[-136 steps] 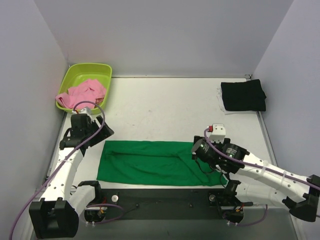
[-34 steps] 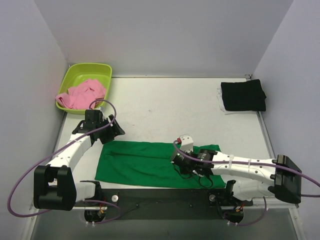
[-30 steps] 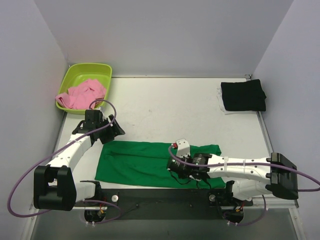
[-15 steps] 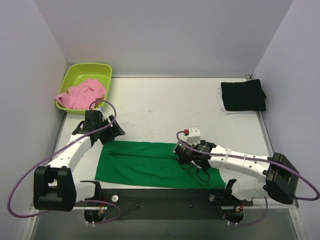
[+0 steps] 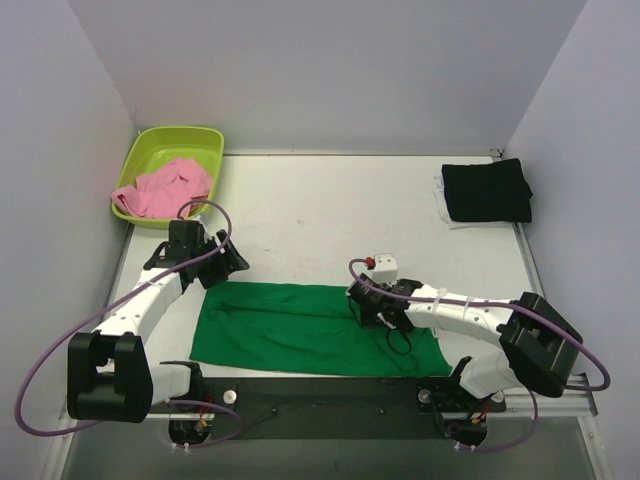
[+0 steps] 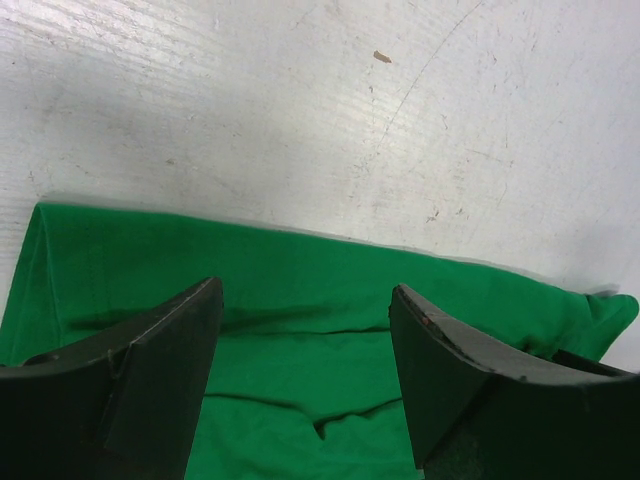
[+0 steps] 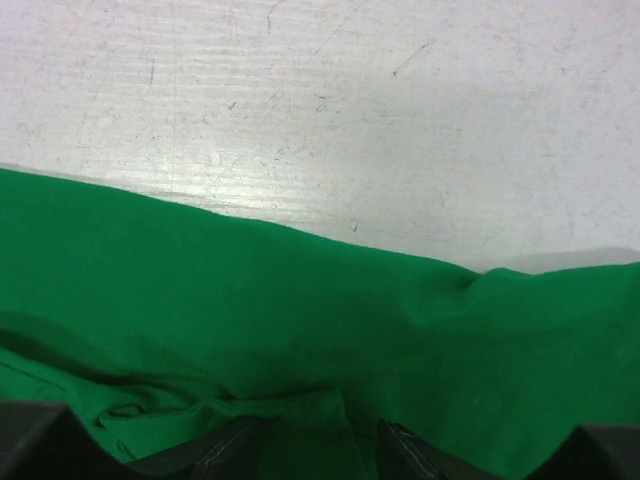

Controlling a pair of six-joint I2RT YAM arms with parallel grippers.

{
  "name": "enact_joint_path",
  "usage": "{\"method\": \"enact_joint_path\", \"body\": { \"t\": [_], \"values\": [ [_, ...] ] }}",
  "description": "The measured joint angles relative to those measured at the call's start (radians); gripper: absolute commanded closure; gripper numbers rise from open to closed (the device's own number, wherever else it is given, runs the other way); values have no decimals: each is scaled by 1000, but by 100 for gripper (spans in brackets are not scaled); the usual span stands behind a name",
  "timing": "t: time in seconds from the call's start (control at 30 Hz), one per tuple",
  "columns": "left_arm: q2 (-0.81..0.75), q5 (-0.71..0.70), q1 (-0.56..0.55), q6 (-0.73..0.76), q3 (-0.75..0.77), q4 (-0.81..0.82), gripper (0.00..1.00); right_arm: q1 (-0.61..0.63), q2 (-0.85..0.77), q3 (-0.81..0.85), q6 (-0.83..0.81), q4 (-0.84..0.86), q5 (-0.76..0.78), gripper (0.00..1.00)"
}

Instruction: Fold and stack the t-shirts

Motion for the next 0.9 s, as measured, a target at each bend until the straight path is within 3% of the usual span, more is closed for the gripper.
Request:
{"method": "enact_joint_path", "body": {
  "t": [0.9],
  "values": [
    [7, 5, 8, -1, 0, 18, 23, 11, -5, -14, -24, 44, -54, 92]
  ]
}}
